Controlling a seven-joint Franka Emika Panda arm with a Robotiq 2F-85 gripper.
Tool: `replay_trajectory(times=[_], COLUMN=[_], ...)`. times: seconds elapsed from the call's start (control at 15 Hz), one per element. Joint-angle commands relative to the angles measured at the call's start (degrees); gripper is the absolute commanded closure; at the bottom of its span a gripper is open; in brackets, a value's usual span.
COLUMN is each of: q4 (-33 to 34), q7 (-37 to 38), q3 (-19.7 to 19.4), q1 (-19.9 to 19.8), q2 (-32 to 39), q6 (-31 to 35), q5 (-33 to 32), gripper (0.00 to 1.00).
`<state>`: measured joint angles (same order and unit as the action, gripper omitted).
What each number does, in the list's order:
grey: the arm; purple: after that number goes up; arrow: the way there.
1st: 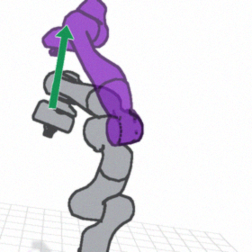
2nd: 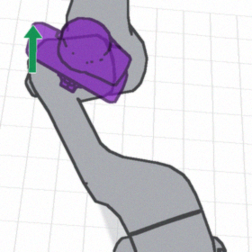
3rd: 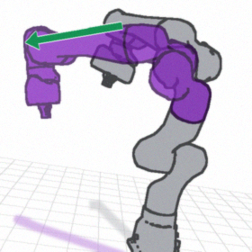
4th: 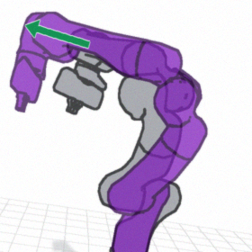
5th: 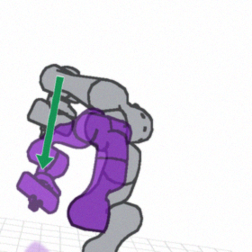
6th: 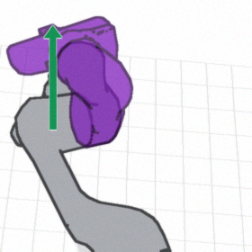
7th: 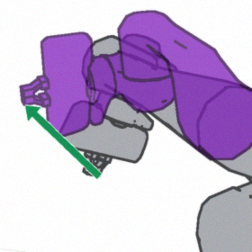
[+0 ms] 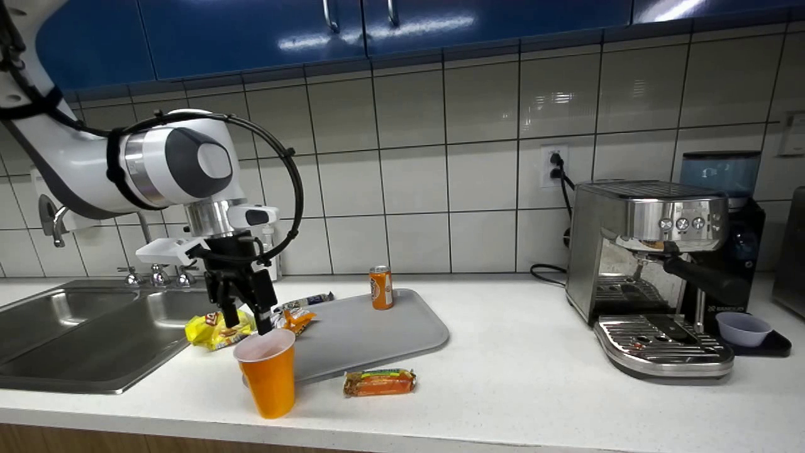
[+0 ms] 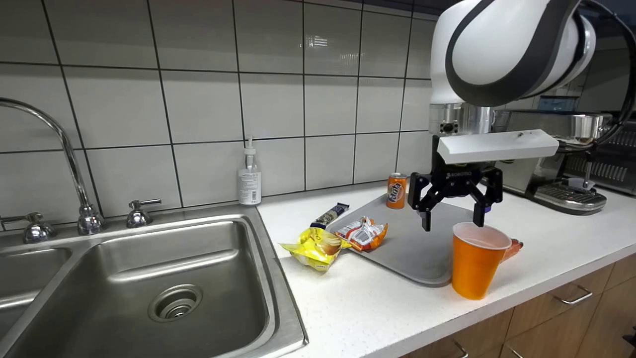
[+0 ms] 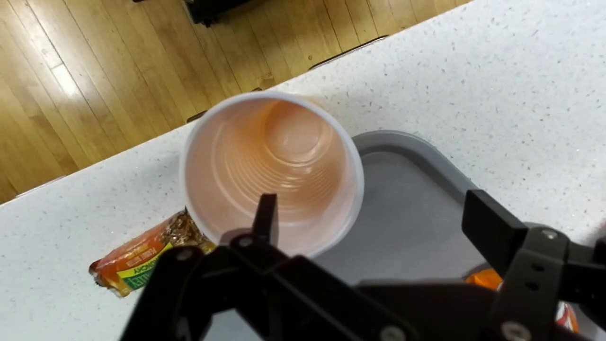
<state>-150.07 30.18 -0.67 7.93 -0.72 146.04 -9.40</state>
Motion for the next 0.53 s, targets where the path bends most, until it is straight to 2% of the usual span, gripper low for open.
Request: replay_trajectory(times=[0.0, 0.47], q4=[-1.3, -1.0], q7=[-1.0, -0.8], q3=[1.5, 1.2], q1=[-1.9, -1.8], q2=[0.0, 2.2], q6=[2.3, 4.3], q5=[-0.9, -1.2], gripper=[0.0, 0.0])
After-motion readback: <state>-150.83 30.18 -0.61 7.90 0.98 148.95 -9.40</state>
